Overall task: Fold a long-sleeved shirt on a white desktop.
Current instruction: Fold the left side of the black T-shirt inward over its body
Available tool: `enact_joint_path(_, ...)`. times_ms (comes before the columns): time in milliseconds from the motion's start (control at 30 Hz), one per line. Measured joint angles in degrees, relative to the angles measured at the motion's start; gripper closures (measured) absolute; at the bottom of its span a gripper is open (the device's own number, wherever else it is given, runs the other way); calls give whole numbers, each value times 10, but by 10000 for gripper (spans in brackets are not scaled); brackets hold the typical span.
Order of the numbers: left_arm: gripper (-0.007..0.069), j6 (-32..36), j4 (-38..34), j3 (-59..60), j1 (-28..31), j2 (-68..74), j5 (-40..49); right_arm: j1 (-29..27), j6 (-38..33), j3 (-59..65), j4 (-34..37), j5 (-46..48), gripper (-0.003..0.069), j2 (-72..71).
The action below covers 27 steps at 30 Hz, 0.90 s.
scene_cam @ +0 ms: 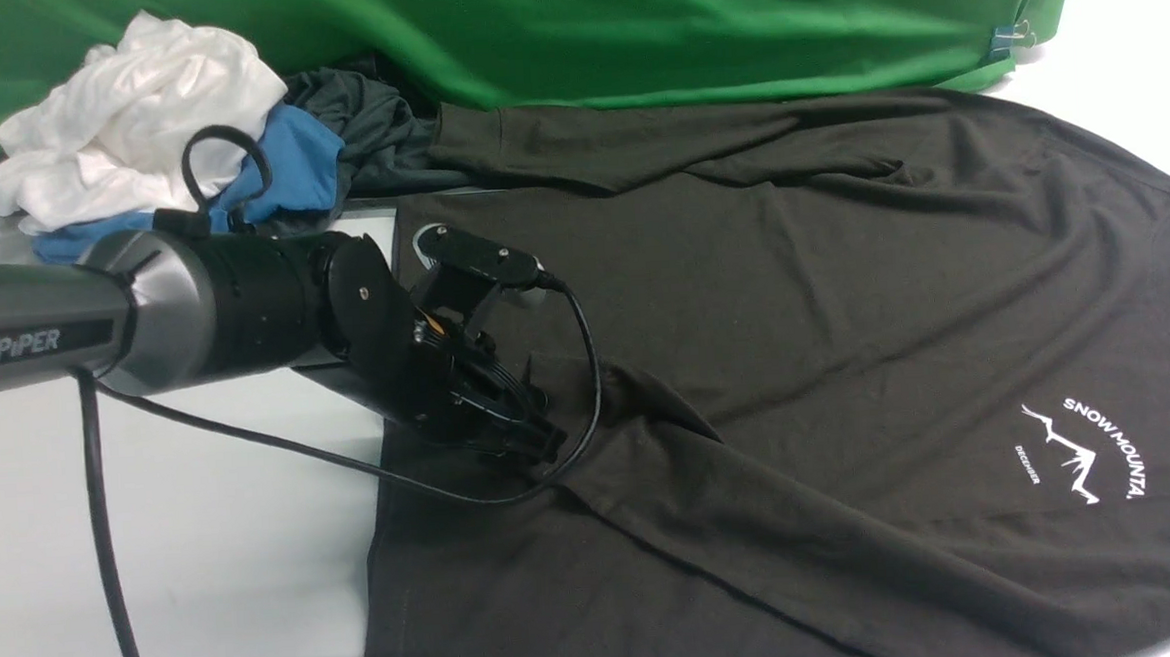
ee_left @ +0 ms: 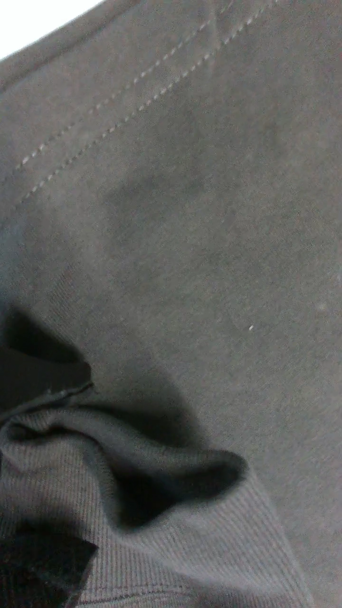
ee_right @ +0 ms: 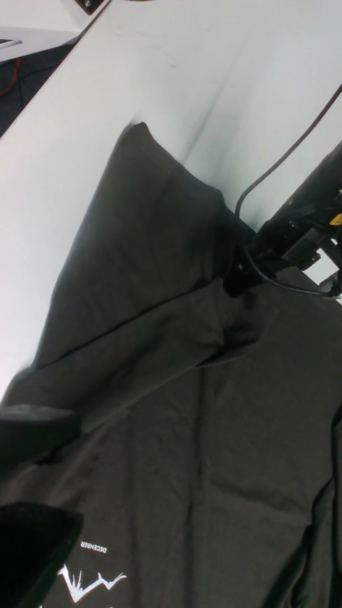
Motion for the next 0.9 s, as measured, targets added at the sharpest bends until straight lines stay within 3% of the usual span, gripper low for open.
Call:
enact_joint_path(200, 333, 14, -7, -3, 0, 5, 7, 0, -3, 0, 1, -10, 417, 0)
enact_joint_path(467, 540, 34, 0, -3, 0, -15, 37, 0, -14, 0, 1, -21, 417, 0)
enact_joint_path(767, 543, 31, 11, -1, 0, -84, 65, 0, -14, 0, 1, -21, 417, 0)
enact_joint_path(900, 543, 6, 7, -1, 0, -108, 132, 0, -14, 0, 1, -21, 417, 0)
